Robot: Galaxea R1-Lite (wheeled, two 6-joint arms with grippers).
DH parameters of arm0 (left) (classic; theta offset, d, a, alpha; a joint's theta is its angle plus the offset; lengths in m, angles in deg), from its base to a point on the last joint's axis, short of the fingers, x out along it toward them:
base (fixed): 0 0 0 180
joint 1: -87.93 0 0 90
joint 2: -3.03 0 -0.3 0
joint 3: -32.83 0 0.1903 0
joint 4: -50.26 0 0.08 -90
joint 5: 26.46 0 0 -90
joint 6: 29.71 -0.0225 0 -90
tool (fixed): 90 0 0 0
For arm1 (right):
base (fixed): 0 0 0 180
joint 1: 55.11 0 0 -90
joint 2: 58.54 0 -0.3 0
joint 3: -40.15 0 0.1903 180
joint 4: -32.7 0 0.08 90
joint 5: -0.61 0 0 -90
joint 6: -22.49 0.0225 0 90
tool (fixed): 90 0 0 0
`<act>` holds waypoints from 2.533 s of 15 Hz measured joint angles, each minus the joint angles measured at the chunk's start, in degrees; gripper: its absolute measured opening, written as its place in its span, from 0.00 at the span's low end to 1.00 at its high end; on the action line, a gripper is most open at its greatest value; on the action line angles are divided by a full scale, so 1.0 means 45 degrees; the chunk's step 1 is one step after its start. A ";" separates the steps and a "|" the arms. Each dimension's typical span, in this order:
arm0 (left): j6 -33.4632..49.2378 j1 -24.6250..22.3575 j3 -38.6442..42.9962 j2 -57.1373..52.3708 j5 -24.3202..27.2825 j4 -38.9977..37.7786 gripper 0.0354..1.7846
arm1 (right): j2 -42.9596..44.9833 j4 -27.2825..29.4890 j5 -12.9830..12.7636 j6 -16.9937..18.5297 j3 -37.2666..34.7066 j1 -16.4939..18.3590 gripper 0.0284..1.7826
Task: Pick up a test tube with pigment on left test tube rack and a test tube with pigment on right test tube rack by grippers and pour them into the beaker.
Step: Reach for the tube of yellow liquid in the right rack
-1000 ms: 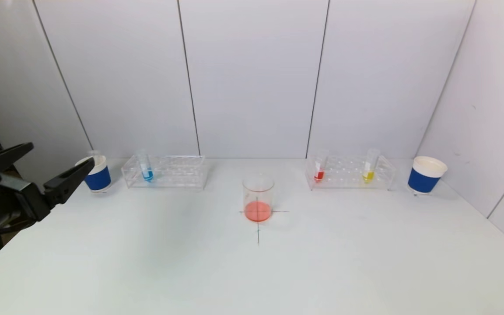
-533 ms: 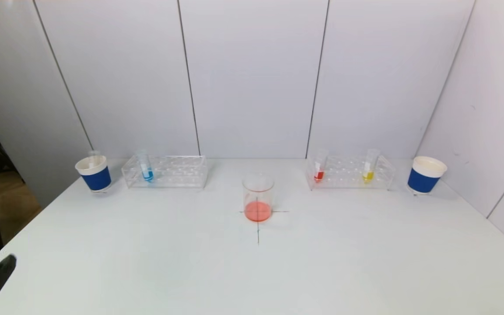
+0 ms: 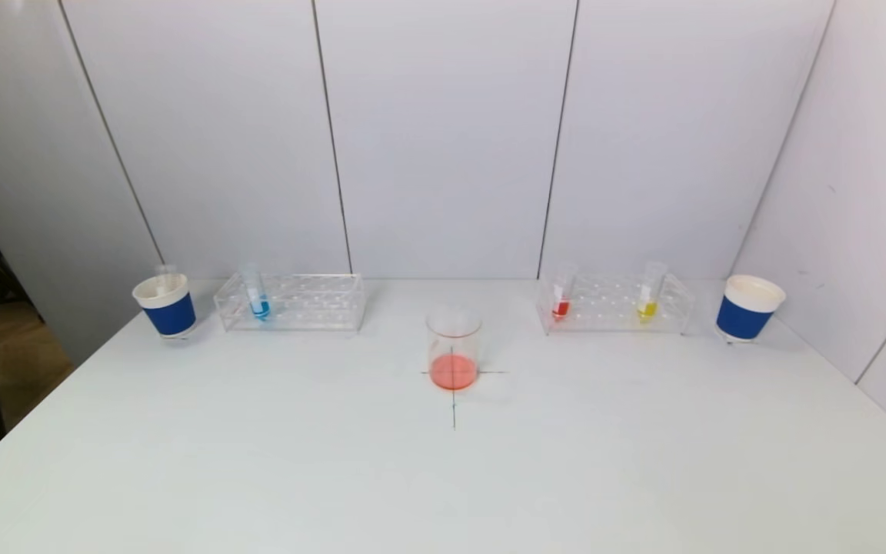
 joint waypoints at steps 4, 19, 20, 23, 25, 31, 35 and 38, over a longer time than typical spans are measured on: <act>0.0200 0.0024 0.1509 -0.0255 -0.0149 -0.2484 0.99 | 0.0000 0.0005 0.0003 0.0000 0.0000 0.0000 0.99; 0.0414 0.0030 0.1788 -0.0260 -0.1336 -0.1715 0.99 | 0.0000 0.0000 0.0003 0.0000 0.0000 0.0000 0.99; 0.0414 0.0030 0.1788 -0.0260 -0.1346 -0.1715 0.99 | 0.0000 0.0000 0.0003 0.0000 0.0000 0.0000 0.99; 0.0409 0.0030 0.1788 -0.0260 -0.1341 -0.1715 0.99 | 0.0000 0.0005 0.0003 -0.0011 0.0000 0.0000 0.99; 0.0414 0.0030 0.1788 -0.0260 -0.1346 -0.1715 0.99 | 0.0000 -0.0125 -0.0005 -0.0108 0.0016 0.0000 0.99; 0.0414 0.0030 0.1788 -0.0255 -0.1341 -0.1720 0.99 | -0.1829 0.0111 0.0531 -0.0230 0.3421 0.0014 0.99; 0.0414 0.0030 0.1788 -0.0255 -0.1346 -0.1720 0.99 | -0.6112 -0.0601 0.0563 -0.0366 0.6540 0.0114 0.99; 0.0409 0.0035 0.1788 -0.0255 -0.1352 -0.1715 0.99 | -0.9934 -0.1306 0.0507 -0.0312 0.8647 0.0103 0.99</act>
